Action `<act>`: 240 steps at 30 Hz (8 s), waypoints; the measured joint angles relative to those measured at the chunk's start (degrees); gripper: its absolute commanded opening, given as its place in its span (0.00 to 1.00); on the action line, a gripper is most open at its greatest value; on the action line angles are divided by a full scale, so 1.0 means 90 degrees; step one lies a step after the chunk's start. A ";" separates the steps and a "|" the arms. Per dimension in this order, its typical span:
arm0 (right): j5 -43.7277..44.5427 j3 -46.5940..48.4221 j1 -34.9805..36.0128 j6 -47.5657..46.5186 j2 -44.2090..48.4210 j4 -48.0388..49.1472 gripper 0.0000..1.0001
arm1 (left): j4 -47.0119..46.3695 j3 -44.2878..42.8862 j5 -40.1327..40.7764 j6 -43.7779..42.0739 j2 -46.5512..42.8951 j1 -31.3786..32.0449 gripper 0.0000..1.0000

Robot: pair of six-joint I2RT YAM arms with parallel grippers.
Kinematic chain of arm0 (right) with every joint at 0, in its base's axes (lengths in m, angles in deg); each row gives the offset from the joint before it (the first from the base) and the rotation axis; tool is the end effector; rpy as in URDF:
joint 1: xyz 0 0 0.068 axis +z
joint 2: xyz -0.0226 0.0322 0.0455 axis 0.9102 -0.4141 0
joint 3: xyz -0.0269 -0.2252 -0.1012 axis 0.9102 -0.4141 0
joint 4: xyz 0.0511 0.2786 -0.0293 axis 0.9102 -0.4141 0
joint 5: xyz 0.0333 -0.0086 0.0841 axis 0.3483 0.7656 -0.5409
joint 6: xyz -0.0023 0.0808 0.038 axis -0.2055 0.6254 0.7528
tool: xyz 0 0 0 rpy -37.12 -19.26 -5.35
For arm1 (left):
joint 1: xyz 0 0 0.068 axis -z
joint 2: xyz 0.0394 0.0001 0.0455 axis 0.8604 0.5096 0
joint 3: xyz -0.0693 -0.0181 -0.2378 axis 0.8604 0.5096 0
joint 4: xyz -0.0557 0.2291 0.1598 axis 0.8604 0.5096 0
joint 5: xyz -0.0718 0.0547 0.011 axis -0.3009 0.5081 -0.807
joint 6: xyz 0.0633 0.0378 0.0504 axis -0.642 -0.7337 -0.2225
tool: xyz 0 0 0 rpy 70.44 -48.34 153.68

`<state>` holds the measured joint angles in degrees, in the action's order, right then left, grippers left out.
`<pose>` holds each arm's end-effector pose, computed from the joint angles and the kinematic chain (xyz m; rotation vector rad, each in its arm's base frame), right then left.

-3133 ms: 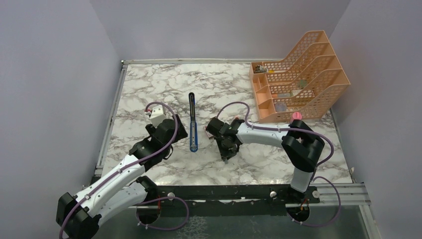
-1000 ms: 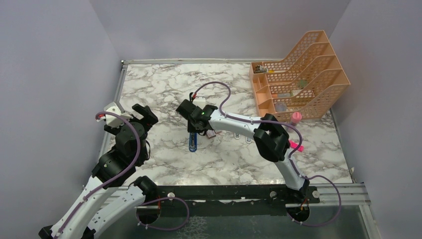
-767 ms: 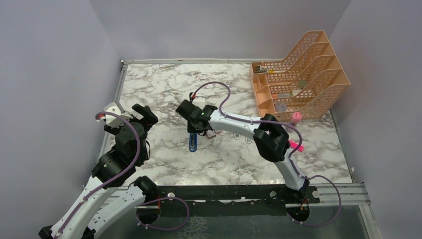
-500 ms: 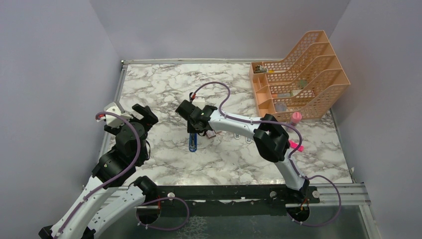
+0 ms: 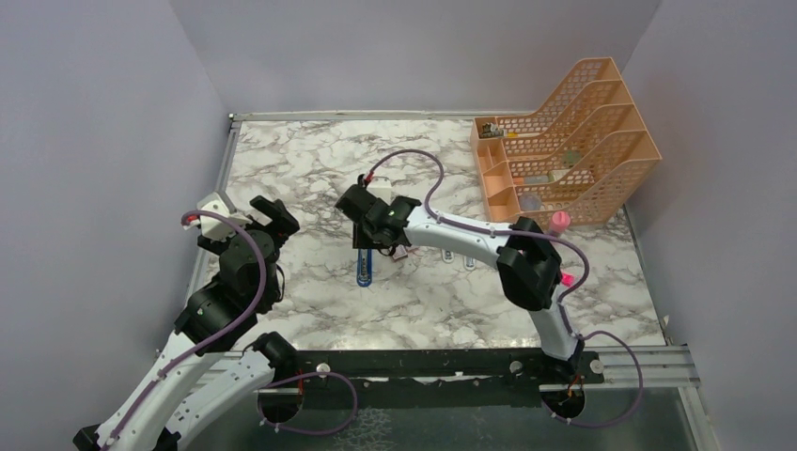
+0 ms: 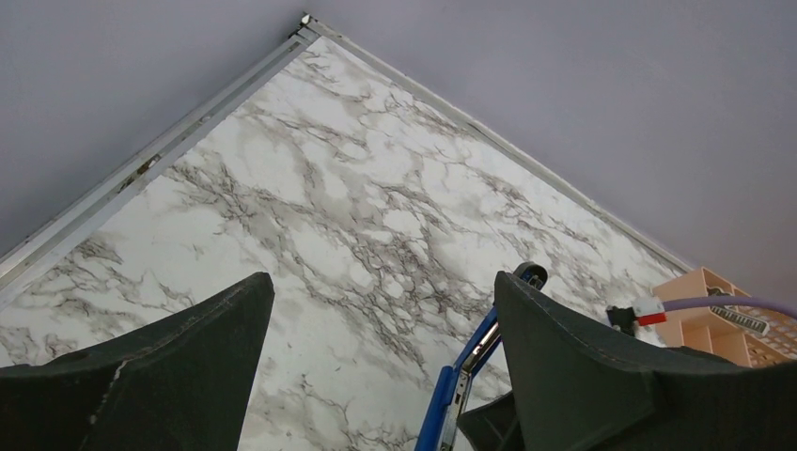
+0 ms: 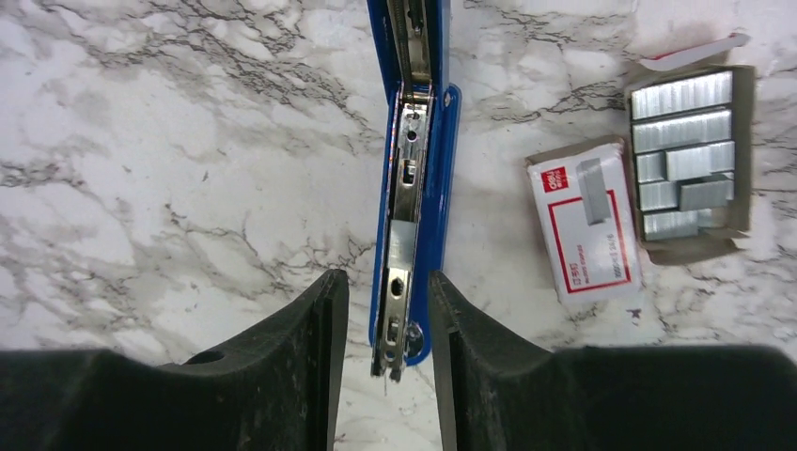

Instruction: Load the staples into the stapler

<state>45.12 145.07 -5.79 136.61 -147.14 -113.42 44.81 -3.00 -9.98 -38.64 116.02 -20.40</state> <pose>0.2731 0.4181 0.1495 -0.0691 2.5451 0.3603 0.1692 -0.0501 0.3524 -0.6261 1.5808 -0.0498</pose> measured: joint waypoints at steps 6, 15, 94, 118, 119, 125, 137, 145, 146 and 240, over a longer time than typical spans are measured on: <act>0.0046 -0.0767 -0.0119 -0.0279 0.1141 0.0180 0.35 | 0.0000 0.0000 -0.0112 0.0010 0.0056 0.0000 0.88; -0.0182 -0.1671 -0.0969 -0.1396 0.1923 0.0352 0.37 | -0.0061 0.0495 -0.1457 0.0146 0.0675 -0.0015 0.86; -0.1297 -0.1792 -0.1600 -0.3451 0.1219 0.0474 0.26 | -0.0248 0.1129 -0.2608 0.0884 0.1841 -0.0024 0.86; -0.2523 -0.4374 -0.1513 -0.4614 0.2382 0.0682 0.43 | -0.0248 0.1129 -0.2606 0.0889 0.1841 -0.0024 0.86; -0.2511 -0.4374 -0.1511 -0.4563 0.2387 0.0682 0.44 | -0.0248 0.1129 -0.2606 0.0889 0.1841 -0.0024 0.86; -0.2176 -0.4374 -0.1508 -0.4000 0.2577 0.0702 0.42 | -0.0248 0.1129 -0.2606 0.0889 0.1841 -0.0024 0.86; -0.1540 -0.4374 -0.1506 -0.3296 0.2662 0.0823 0.40 | -0.0248 0.1144 -0.2606 0.0889 0.1838 -0.0024 0.86; -0.1520 -0.4318 -0.1452 -0.3203 0.2392 0.0653 0.40 | -0.0245 0.1226 -0.2606 0.0891 0.1831 -0.0024 0.86; -0.1520 -0.4318 -0.1450 -0.3201 0.2368 0.0627 0.40 | -0.0248 0.1226 -0.2606 0.0891 0.1831 -0.0024 0.86; -0.0051 -0.4197 -0.1525 -0.1863 0.3019 0.0646 0.21 | -0.0248 0.1270 -0.2611 0.0913 0.1807 -0.0024 0.86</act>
<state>44.66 107.30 -19.52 119.85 -119.97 -107.61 42.58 8.43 -33.47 -30.42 132.28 -20.62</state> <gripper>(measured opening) 0.211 0.857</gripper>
